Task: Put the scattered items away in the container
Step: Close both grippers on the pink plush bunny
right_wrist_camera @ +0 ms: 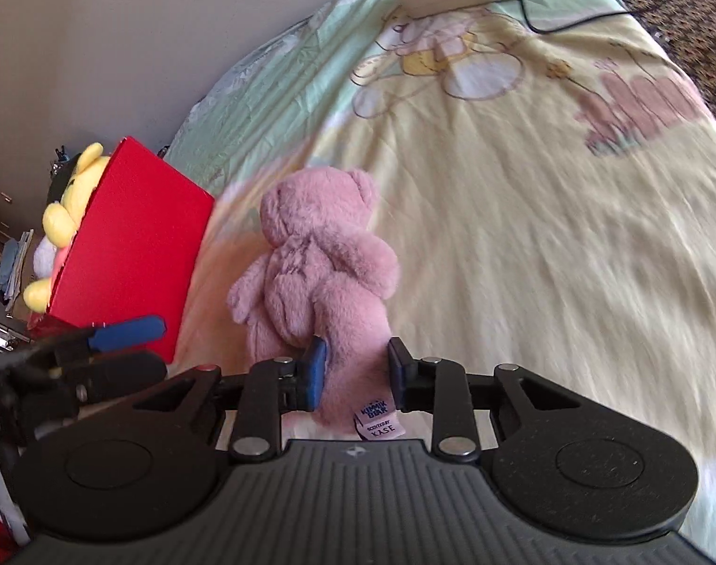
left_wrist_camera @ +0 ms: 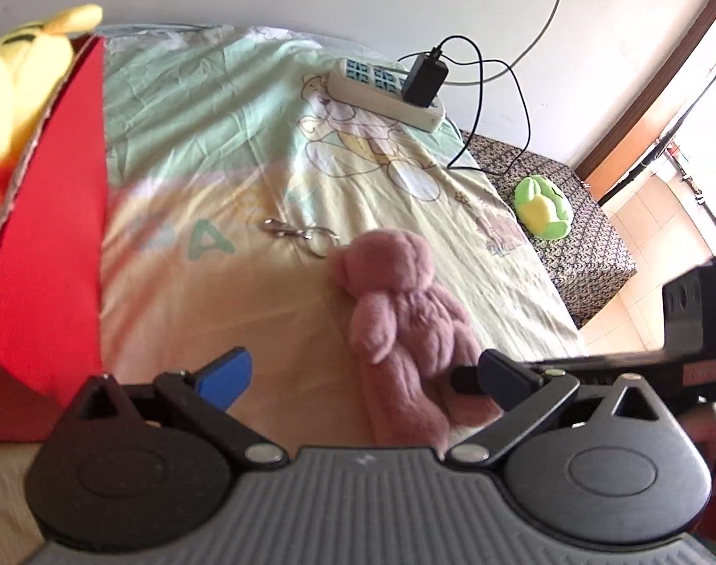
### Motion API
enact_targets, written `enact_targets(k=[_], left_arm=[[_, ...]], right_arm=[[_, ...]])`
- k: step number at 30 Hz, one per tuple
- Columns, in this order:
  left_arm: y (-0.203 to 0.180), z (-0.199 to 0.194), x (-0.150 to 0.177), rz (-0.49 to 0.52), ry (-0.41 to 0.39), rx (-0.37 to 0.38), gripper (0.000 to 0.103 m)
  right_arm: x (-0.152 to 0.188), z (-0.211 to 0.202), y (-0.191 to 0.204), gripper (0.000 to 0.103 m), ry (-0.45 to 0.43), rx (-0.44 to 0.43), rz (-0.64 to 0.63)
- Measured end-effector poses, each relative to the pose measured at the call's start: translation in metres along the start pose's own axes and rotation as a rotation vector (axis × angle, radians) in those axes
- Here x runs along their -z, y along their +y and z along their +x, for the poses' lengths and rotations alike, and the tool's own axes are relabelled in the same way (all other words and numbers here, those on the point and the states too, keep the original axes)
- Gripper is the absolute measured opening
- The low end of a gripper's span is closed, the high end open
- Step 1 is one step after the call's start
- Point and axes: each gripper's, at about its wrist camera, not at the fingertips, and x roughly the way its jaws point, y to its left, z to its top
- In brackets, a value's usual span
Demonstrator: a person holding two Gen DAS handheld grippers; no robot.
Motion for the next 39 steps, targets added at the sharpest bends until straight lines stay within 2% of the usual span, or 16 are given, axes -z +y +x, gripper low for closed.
enact_targets(k=[3,6,10,14,19,23,26,27,34,39], left_arm=[[-0.004,0.015,-0.003,-0.019,0.029,0.052,0.102],[-0.012,0.031,-0.003,-0.016,0.062,0.102,0.100],[-0.019,0.054,-0.002,-0.036,0.127,0.157,0.093],[-0.015,0.065,0.004,-0.098,0.167,0.197,0.082],[-0.010,0.064,0.008,-0.114,0.157,0.182,0.070],[-0.011,0.062,0.007,-0.075,0.133,0.147,0.070],[-0.009,0.065,0.006,-0.084,0.135,0.174,0.082],[-0.008,0.065,0.005,-0.090,0.136,0.185,0.083],[-0.008,0.065,0.006,-0.085,0.134,0.190,0.081],[-0.013,0.062,0.008,-0.044,0.130,0.153,0.072]], right_arm=[[0.021,-0.012,-0.007,0.030,0.000,-0.008,0.055],[0.027,-0.019,-0.010,0.038,-0.032,-0.004,0.082],[0.018,-0.029,-0.019,0.038,-0.136,0.001,0.152],[0.008,-0.018,-0.024,0.037,-0.166,0.009,0.203],[0.003,-0.001,-0.024,0.037,-0.160,-0.039,0.258],[-0.001,0.009,-0.021,0.037,-0.154,-0.059,0.279],[0.000,0.011,-0.021,0.037,-0.154,-0.076,0.308],[0.001,0.011,-0.021,0.037,-0.156,-0.078,0.310],[0.005,0.013,-0.022,0.037,-0.172,-0.079,0.320],[0.010,0.012,-0.021,0.038,-0.189,-0.078,0.328]])
